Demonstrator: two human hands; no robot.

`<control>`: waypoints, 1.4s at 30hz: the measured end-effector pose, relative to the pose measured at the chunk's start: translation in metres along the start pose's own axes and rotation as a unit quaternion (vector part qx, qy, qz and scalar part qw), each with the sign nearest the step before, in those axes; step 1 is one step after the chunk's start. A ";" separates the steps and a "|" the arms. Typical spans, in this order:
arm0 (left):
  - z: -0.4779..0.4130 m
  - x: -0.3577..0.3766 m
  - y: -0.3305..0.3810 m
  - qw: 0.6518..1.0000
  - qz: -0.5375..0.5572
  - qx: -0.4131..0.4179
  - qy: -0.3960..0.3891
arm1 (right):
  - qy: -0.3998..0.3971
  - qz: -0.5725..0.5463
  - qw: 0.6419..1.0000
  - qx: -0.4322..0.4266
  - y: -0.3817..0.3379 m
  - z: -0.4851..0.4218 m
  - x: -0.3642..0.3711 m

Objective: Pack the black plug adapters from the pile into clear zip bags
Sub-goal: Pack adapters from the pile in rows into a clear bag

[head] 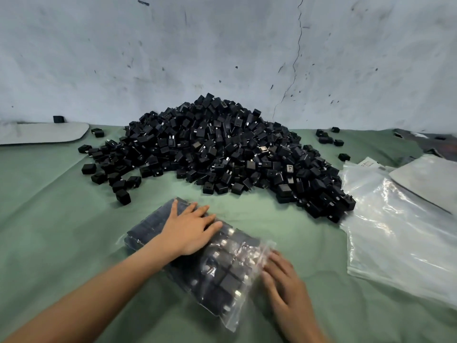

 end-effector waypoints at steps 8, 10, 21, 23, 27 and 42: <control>-0.042 0.013 0.139 0.964 0.140 0.160 -0.156 | 0.052 -0.265 0.852 0.449 0.071 -0.020 0.016; -0.052 0.023 0.144 0.960 0.136 0.148 -0.197 | 0.057 -0.219 0.866 0.446 0.077 -0.024 0.015; -0.067 0.041 0.130 0.919 0.310 0.030 -0.241 | 0.056 -0.270 0.804 0.527 0.089 -0.035 0.026; -0.068 0.042 0.130 0.917 0.317 0.029 -0.240 | 0.038 -0.266 0.802 0.533 0.090 -0.034 0.026; -0.069 0.045 0.128 0.915 0.319 0.019 -0.248 | -0.002 -0.247 0.806 0.539 0.087 -0.030 0.028; -0.079 0.048 0.122 0.930 0.279 0.028 -0.238 | -0.018 -0.209 0.801 0.561 0.089 -0.032 0.036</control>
Point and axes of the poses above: each hand's wrist, its own z-axis away from the middle knuckle, its own x-axis out of the palm, y = z × x, the point moved 9 cm from there along -z, towards the middle knuckle, and after that the axes turned 15 degrees about y, right-handed, at the moved point
